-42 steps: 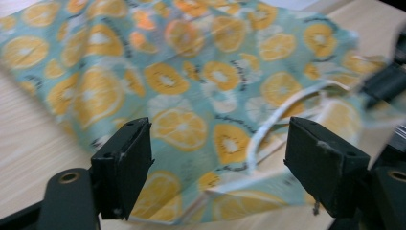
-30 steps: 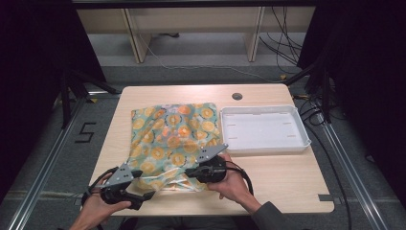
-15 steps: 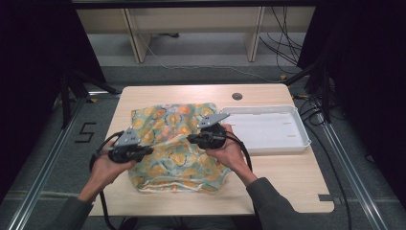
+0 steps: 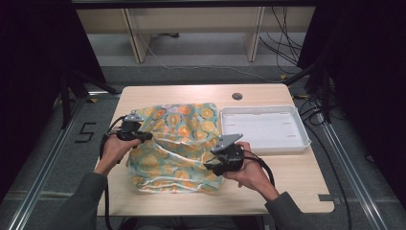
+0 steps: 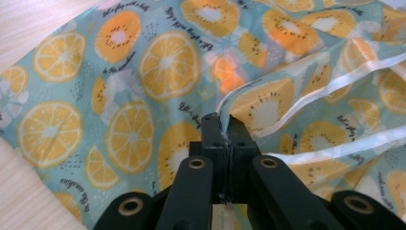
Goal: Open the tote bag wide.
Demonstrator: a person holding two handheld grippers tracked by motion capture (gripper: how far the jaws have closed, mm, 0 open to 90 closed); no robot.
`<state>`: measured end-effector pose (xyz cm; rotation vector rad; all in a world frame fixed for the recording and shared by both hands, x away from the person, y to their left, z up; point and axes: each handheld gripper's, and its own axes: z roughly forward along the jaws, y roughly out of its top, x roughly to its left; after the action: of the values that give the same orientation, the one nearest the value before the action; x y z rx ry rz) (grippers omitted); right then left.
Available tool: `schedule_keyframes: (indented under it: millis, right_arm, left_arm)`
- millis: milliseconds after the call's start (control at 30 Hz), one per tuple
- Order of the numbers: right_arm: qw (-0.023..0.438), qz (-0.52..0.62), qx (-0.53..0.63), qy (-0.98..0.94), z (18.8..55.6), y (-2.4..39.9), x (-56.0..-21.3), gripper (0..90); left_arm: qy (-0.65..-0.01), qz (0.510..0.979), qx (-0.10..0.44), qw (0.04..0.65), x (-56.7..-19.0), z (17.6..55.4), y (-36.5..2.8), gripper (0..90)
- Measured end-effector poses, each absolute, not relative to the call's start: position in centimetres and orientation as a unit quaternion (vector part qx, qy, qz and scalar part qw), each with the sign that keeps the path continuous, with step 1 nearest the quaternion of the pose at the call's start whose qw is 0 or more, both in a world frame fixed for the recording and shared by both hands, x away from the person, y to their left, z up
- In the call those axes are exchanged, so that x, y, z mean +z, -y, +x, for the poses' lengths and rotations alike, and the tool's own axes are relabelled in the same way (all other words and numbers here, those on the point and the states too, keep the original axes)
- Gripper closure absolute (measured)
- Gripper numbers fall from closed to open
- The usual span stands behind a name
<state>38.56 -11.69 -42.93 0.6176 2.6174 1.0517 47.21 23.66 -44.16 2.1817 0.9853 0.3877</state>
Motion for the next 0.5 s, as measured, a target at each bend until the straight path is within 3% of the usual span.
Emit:
schedule_keyframes:
  millis: [33, 67, 167, 367, 400, 433, 467, 500]
  right_arm:
    - [0.127, 0.212, 0.361, -0.899, 38.6, 11.7, -42.9, 43.0]
    - [0.123, 0.217, 0.345, -0.905, 38.3, 11.8, -44.2, 37.2]
    - [0.125, 0.210, 0.335, -0.910, 38.8, 11.7, -45.4, 35.8]
    - [0.172, 0.185, 0.276, -0.927, 39.4, 9.4, -47.6, 43.3]
    - [0.194, 0.153, 0.258, -0.934, 39.7, 8.9, -48.0, 68.8]
    - [0.194, 0.153, 0.258, -0.934, 39.7, 8.9, -48.0, 68.8]
    - [0.196, 0.150, 0.256, -0.935, 39.9, 8.8, -47.7, 85.2]
    - [0.196, 0.150, 0.256, -0.935, 39.9, 8.8, -47.7, 85.2]
  left_arm:
    - [-0.385, 0.841, 0.150, 0.350, -44.2, 47.2, -23.7, 88.6]
    - [-0.387, 0.840, 0.151, 0.350, -44.4, 47.3, -23.8, 88.5]
    - [-0.387, 0.840, 0.146, 0.351, -44.6, 47.2, -24.0, 88.3]
    - [-0.394, 0.839, 0.139, 0.349, -45.0, 47.3, -24.2, 86.3]
    - [-0.396, 0.838, 0.138, 0.350, -45.1, 47.3, -24.2, 85.1]
    - [-0.394, 0.838, 0.138, 0.351, -45.1, 47.4, -24.2, 85.1]
    - [-0.401, 0.834, 0.129, 0.357, -45.2, 47.2, -24.2, 78.4]
    - [-0.401, 0.834, 0.129, 0.357, -45.2, 47.2, -24.2, 73.2]
